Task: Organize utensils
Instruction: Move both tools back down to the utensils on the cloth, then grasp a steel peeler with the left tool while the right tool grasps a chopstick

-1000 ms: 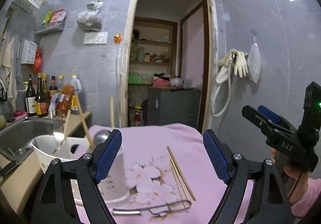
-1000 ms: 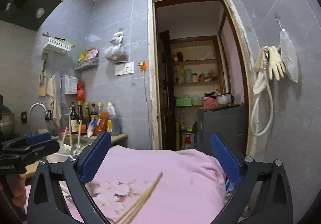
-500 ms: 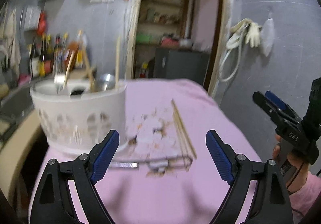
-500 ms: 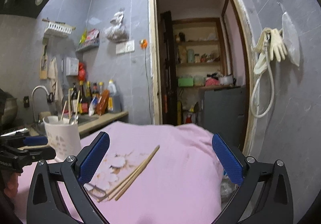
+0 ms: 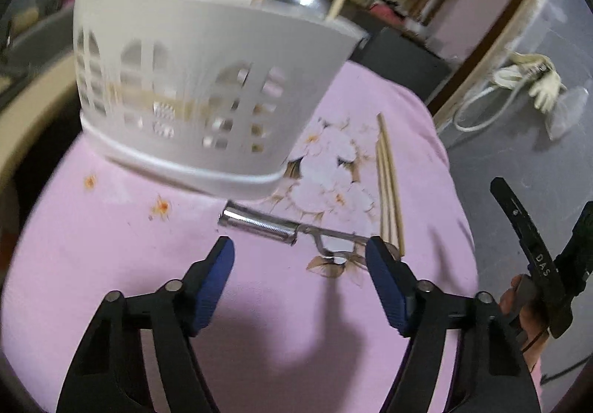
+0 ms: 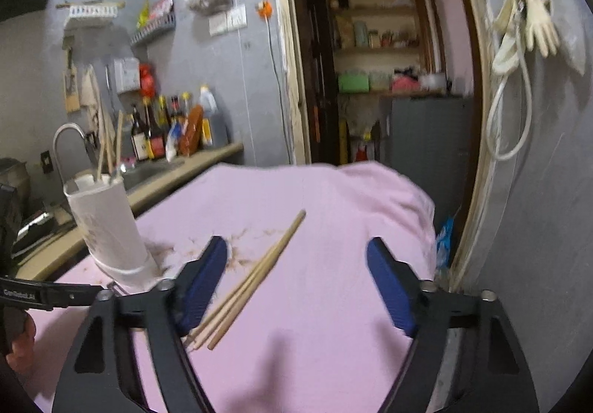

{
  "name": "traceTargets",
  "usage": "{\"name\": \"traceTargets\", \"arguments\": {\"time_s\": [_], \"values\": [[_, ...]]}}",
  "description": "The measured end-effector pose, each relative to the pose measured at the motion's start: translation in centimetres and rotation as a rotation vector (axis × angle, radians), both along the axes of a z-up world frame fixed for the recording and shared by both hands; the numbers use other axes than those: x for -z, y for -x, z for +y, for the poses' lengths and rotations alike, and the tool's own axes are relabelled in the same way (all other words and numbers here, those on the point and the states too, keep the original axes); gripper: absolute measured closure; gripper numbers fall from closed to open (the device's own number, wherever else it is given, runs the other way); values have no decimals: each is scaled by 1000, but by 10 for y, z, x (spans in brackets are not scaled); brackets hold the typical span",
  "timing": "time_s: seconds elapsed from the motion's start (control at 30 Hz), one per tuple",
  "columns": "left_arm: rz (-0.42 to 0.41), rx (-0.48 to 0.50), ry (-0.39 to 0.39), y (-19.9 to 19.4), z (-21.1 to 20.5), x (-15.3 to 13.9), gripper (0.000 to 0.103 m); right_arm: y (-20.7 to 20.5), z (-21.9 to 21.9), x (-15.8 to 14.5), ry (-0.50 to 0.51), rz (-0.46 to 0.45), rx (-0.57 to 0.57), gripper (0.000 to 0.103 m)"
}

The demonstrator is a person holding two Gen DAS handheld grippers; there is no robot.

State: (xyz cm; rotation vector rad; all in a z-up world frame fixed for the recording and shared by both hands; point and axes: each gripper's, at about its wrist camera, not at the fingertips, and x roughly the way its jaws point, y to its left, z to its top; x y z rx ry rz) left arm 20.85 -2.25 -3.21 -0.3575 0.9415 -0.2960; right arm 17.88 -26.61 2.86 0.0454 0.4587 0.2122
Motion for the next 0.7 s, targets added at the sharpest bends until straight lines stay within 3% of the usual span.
{"name": "traceTargets", "arguments": {"time_s": [0.13, 0.33, 0.5, 0.6, 0.7], "values": [[22, -34, 30, -6, 4, 11, 41, -27, 4, 12, 7, 118, -29, 56], [12, -71, 86, -9, 10, 12, 41, -69, 13, 32, 0, 291, -81, 71], [21, -120, 121, -15, 13, 14, 47, -87, 27, 42, 18, 362, -124, 76], [37, -159, 104, -19, 13, 15, 55, -94, 37, 48, 44, 397, -131, 78], [53, -183, 95, -21, 13, 15, 57, -99, 42, 53, 49, 432, -147, 78]]}}
